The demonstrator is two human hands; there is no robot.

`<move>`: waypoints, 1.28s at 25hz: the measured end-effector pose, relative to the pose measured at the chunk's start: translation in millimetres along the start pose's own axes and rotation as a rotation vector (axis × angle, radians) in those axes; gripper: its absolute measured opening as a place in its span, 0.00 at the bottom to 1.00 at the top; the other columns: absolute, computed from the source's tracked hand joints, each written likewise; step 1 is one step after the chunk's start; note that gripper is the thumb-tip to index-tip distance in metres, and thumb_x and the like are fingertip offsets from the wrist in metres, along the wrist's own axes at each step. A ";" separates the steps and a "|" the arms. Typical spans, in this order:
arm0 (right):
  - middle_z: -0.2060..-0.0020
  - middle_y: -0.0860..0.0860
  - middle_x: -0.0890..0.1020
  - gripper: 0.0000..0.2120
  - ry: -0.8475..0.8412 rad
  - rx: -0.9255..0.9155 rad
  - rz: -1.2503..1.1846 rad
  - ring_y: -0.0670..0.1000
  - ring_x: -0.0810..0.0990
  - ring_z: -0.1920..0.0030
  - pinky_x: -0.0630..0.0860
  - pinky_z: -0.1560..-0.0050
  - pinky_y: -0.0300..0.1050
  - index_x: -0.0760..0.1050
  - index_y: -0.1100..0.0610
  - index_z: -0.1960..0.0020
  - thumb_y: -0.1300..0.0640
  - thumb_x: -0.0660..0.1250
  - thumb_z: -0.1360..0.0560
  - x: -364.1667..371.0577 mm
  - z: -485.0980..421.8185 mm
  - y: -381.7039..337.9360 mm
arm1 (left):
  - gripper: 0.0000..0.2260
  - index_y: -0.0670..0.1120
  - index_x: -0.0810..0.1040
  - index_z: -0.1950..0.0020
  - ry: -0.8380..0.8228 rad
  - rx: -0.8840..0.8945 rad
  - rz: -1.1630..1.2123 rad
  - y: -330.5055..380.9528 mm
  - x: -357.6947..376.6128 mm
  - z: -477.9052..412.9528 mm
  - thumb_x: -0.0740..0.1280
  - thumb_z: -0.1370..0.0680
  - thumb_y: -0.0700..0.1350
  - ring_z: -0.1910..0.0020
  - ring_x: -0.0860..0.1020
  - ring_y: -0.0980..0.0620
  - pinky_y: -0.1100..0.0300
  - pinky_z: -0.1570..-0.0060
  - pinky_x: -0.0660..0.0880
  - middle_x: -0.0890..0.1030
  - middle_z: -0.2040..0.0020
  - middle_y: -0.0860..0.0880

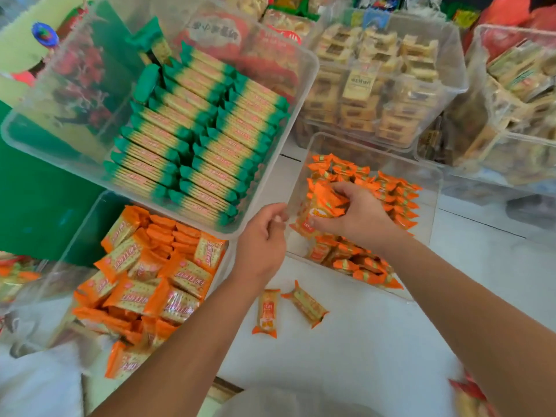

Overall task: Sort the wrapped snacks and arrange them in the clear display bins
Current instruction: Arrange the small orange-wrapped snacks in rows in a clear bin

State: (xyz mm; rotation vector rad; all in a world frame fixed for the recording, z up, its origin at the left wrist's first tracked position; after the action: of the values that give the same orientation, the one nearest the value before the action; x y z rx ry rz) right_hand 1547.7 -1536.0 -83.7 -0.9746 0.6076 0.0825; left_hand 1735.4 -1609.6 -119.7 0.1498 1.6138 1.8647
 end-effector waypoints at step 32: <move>0.42 0.52 0.72 0.20 -0.045 0.059 0.584 0.55 0.71 0.40 0.75 0.45 0.49 0.71 0.55 0.40 0.46 0.73 0.24 164.0 85.9 146.4 | 0.12 0.54 0.76 0.53 -0.110 -0.334 -0.349 -130.8 -9.4 105.8 0.77 0.27 0.54 0.61 0.80 0.56 0.55 0.61 0.78 0.81 0.60 0.56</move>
State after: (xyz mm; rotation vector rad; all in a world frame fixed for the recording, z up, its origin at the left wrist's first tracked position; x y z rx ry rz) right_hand 1674.1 -1416.6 -243.3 -0.7120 0.8336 0.5990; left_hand 1846.3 -1522.7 -211.9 -0.1624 1.1492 1.7839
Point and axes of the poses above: each hand's wrist, its own z-axis away from the middle knuckle, its own x-axis out of the palm, y = z × x, the point moved 3 cm from there along -z, towards the middle knuckle
